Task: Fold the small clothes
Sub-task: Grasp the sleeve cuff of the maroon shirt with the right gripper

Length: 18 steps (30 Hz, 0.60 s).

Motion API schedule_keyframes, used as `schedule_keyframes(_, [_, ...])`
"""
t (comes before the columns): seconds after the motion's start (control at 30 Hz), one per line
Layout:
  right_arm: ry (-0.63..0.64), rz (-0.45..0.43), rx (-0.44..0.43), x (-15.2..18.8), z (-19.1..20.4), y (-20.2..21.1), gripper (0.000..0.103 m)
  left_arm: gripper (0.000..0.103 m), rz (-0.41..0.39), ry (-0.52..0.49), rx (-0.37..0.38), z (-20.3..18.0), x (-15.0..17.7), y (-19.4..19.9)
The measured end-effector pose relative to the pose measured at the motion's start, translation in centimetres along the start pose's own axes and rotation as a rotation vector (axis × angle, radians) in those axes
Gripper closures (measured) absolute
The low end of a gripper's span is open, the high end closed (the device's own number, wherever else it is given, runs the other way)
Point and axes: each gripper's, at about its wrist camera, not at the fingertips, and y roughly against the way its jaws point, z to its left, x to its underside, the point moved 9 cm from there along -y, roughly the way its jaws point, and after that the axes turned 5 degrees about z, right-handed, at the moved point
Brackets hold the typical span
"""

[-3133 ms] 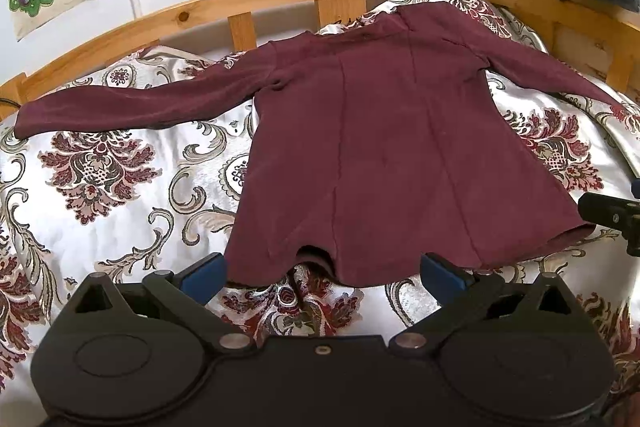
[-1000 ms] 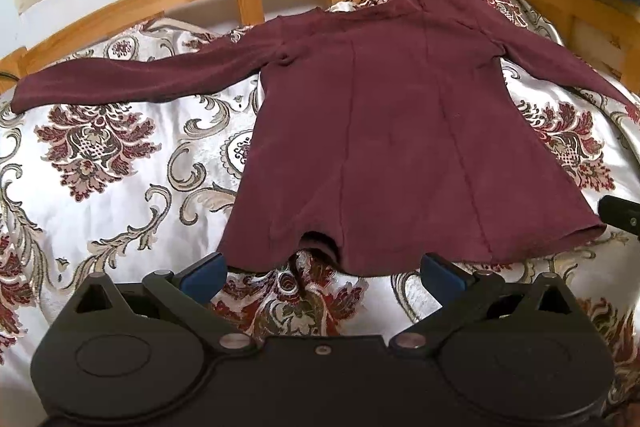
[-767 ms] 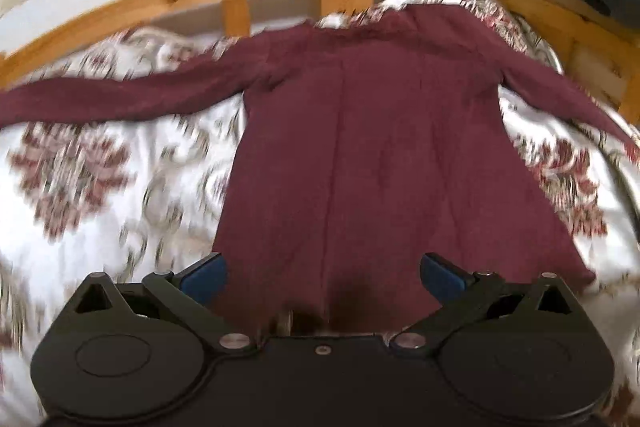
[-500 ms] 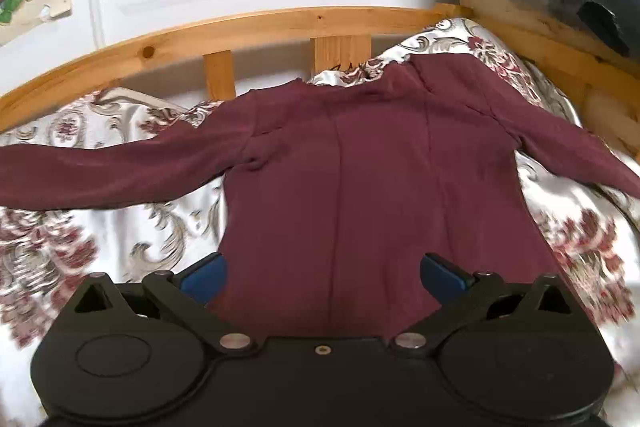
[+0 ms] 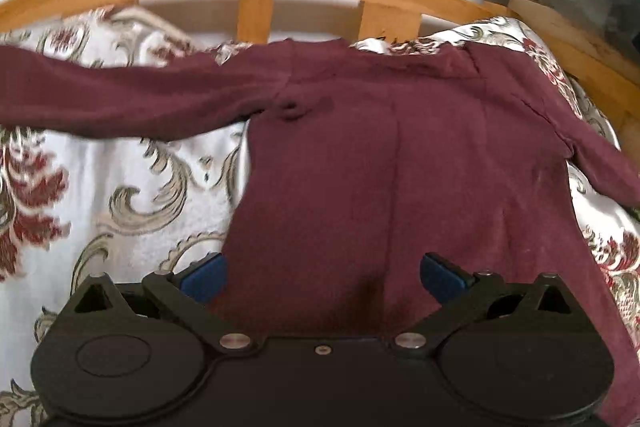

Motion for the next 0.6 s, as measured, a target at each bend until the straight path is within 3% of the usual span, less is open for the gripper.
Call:
schedule_keyframes(0.03, [-0.007, 0.009, 0.035, 0.2, -0.2, -0.5, 0.041, 0.001, 0.004, 0.022, 0.004, 0.4, 0.0, 0.0])
schedule_keyframes(0.1, [-0.003, 0.011, 0.069, 0.4, -0.1, -1.0, 0.071, 0.001, 0.014, 0.058, 0.016, 1.0, 0.1, 0.2])
schedule_keyframes(0.2, [0.015, 0.007, 0.083, 0.5, 0.7, -0.9, 0.091, 0.001, 0.026, 0.094, 0.018, 1.6, 0.1, 0.5])
schedule_keyframes(0.4, [0.186, -0.126, 0.036, -1.1, 6.1, 4.2, 0.094, 0.001, 0.01, 0.084, 0.005, 1.9, -0.6, 1.8])
schedule_keyframes(0.6, [0.54, -0.343, -0.093, -2.3, 17.7, 12.9, 0.094, 0.001, 0.014, 0.104, 0.023, 2.6, -1.1, 3.3])
